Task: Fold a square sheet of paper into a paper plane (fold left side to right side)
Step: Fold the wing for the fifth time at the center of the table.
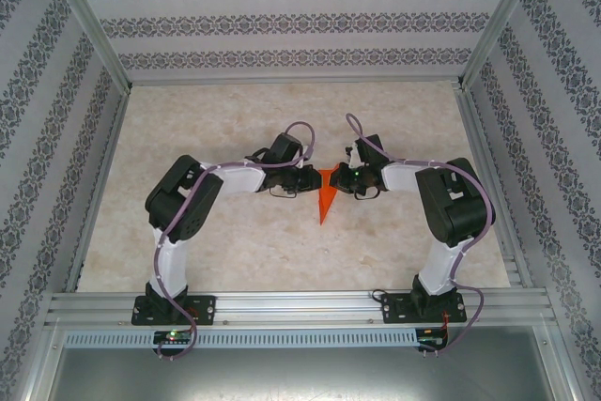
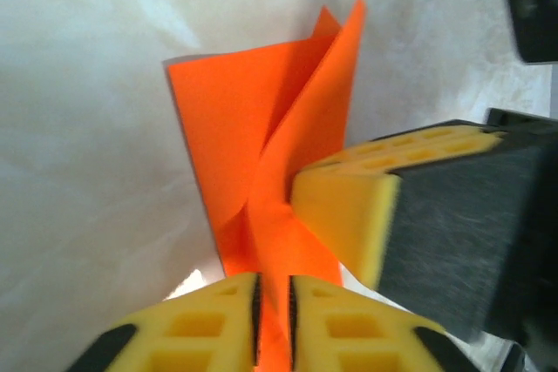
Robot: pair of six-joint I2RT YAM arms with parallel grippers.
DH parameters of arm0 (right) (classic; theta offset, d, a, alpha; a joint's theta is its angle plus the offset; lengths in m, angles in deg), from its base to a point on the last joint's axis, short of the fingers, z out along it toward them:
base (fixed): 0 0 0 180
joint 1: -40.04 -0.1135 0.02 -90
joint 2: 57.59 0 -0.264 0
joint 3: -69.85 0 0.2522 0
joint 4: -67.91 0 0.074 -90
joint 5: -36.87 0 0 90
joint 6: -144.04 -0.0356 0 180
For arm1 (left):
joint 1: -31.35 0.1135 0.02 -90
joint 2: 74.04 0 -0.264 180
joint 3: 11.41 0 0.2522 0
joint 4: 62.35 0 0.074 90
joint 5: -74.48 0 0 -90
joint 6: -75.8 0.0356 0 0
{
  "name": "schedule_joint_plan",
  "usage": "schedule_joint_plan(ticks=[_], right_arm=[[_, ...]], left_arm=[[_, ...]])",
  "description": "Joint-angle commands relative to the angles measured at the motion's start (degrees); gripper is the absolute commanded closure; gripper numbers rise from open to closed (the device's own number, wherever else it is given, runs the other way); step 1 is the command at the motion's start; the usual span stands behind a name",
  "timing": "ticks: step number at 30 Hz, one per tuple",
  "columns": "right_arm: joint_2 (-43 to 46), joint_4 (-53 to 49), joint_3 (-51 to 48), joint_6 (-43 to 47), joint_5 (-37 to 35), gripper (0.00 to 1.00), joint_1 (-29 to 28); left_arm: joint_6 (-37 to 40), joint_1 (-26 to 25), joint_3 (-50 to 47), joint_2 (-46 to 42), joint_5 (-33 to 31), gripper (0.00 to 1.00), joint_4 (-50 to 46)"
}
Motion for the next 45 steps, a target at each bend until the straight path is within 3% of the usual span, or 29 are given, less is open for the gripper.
schedule_joint_plan(ticks=[1, 7, 11, 15, 25, 45], right_arm=[[-2.7, -5.2, -3.5, 0.3, -4.1, 0.95, 0.2], [-2.6, -4.7, -3.8, 0.3, -3.9, 0.95, 0.2], [-2.4, -4.5, -3.7, 0.3, -3.6, 0.95, 0.3], [-2.0, -4.6, -3.8, 0.4, -3.7, 0.95, 0.2], [-1.9, -5.0, -3.4, 0.5, -3.7, 0.95, 0.2], [-1.8, -6.4, -2.8, 1.2, -4.1, 0.95, 0.2]], left_arm=[[1.4, 0.6, -1.3, -5.3, -2.5, 0.73, -3.2], [-0.3, 0.1, -5.5, -10.6, 1.1, 0.75, -1.3], [-6.4, -2.7, -7.5, -10.3, 8.7, 0.79, 6.1], [-12.1, -5.4, -7.9, -8.2, 12.4, 0.8, 12.2], [-11.0, -7.6, -5.4, -3.8, 10.1, 0.82, 8.3], [-10.5, -7.7, -9.5, -2.5, 6.2, 0.82, 7.5]])
